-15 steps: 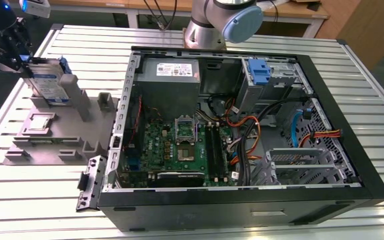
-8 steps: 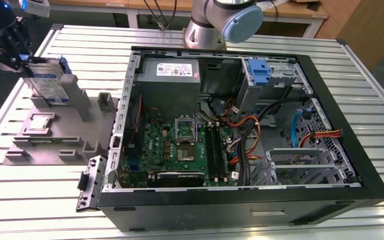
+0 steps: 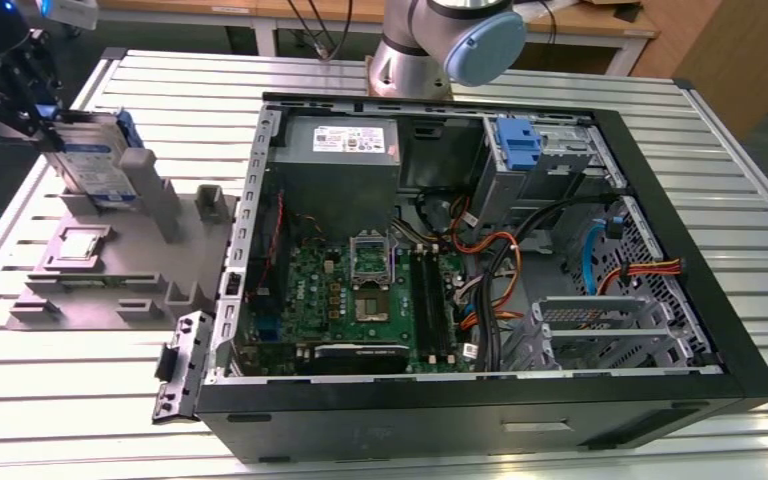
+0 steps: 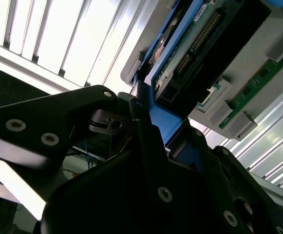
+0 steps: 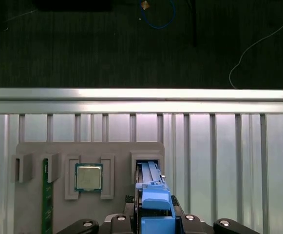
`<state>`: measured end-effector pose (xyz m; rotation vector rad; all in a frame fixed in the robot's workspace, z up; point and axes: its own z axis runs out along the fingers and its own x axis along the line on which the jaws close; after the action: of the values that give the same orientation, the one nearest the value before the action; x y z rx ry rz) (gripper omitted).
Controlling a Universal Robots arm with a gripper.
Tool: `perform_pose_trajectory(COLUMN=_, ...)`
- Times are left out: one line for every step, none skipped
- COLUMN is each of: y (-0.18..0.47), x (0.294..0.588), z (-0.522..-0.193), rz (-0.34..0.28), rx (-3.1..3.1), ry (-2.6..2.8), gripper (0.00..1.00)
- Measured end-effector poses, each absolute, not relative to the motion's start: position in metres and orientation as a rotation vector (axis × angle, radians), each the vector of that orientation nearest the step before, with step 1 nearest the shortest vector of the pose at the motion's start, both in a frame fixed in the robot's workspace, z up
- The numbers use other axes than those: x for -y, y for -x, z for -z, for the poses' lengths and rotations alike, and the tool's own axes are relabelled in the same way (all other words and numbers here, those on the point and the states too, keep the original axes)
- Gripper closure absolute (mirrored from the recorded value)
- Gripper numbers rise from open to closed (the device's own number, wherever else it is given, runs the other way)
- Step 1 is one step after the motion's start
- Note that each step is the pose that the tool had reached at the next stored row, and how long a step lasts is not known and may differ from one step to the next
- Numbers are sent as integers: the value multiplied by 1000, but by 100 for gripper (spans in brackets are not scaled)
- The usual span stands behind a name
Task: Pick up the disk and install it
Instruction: 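Pick up the disk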
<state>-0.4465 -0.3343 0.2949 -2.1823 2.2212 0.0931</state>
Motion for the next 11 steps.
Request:
perform_pose_trajectory(y=447, x=334, z=-295, rz=-93, rx=-2221, ry=2182, gripper=63)
perform_pose_trajectory(y=446, x=334, z=-296, rz=-93, rx=-2221, ry=2182, gripper=63)
perform_pose_trajectory(y=447, x=334, z=-296, rz=-93, rx=-2221, ry=2182, gripper=63)
perform_pose_trajectory(y=447, x=334, z=-297, rz=-93, rx=-2221, ry=2182, gripper=63)
perform_pose_trajectory(y=447, x=334, z=-297, rz=-93, rx=-2221, ry=2182, gripper=63)
perform_pose_trajectory(y=446, x=334, z=-298, rz=-93, rx=-2221, ry=2182, gripper=63)
perform_pose_trajectory(y=446, x=334, z=-299, rz=-93, rx=-2221, ry=2182, gripper=63)
perform_pose_trajectory(y=446, x=334, z=-299, rz=-93, rx=-2221, ry=2182, gripper=63)
perform_pose_trajectory(y=447, x=334, z=-300, rz=-93, rx=-2221, ry=2182, gripper=63)
perform_pose_trajectory(y=446, x=334, z=-301, rz=-93, rx=-2221, ry=2182, gripper=63)
perform_pose_trajectory(y=447, x=334, z=-301, rz=-93, rx=-2221, ry=2182, gripper=63)
